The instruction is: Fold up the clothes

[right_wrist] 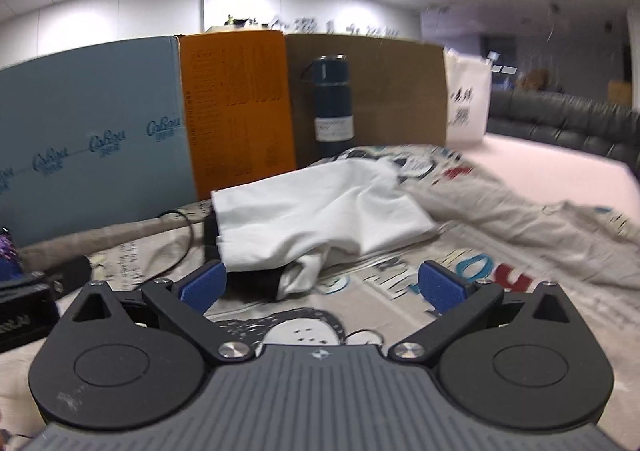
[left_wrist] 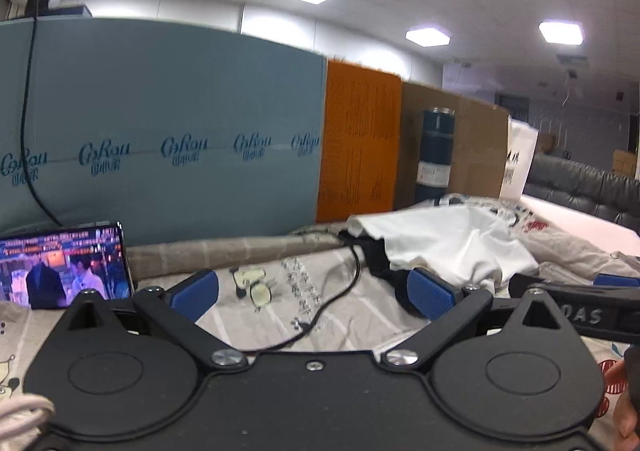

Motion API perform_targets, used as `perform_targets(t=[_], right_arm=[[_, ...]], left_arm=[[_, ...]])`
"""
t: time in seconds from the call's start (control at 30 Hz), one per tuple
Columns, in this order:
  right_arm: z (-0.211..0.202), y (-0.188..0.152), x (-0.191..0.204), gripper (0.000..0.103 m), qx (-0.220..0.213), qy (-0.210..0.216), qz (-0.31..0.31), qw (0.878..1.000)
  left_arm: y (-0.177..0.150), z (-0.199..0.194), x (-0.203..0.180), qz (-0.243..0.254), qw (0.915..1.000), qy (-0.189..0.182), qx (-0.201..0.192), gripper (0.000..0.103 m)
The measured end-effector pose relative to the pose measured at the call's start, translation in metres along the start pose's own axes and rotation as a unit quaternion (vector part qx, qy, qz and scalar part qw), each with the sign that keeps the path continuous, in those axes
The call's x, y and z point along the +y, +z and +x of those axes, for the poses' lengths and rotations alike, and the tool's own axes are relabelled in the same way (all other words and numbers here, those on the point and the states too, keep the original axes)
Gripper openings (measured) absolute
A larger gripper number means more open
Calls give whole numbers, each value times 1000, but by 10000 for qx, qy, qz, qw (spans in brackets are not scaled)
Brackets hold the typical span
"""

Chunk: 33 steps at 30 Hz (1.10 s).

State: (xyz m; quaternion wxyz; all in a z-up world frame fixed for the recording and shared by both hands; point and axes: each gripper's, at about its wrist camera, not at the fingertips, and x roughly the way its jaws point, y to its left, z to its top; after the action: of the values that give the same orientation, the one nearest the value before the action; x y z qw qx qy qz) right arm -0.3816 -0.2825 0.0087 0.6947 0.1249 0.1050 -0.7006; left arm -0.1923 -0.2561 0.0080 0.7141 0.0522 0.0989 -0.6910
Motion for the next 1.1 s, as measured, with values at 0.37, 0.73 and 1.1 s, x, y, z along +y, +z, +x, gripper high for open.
perform_targets(t=[0.37, 0.73, 1.1], right_arm=[[8, -6, 1, 103, 171, -148, -68, 9997], [9, -8, 1, 103, 213, -130, -58, 9997], [8, -9, 0, 103, 147, -258, -69, 9995]], left_arm=[[-3, -5, 1, 18, 9999, -22, -147, 103], [-4, -4, -1, 50, 9997, 165, -148, 103], [-5, -8, -1, 68, 9996, 121, -229, 103]])
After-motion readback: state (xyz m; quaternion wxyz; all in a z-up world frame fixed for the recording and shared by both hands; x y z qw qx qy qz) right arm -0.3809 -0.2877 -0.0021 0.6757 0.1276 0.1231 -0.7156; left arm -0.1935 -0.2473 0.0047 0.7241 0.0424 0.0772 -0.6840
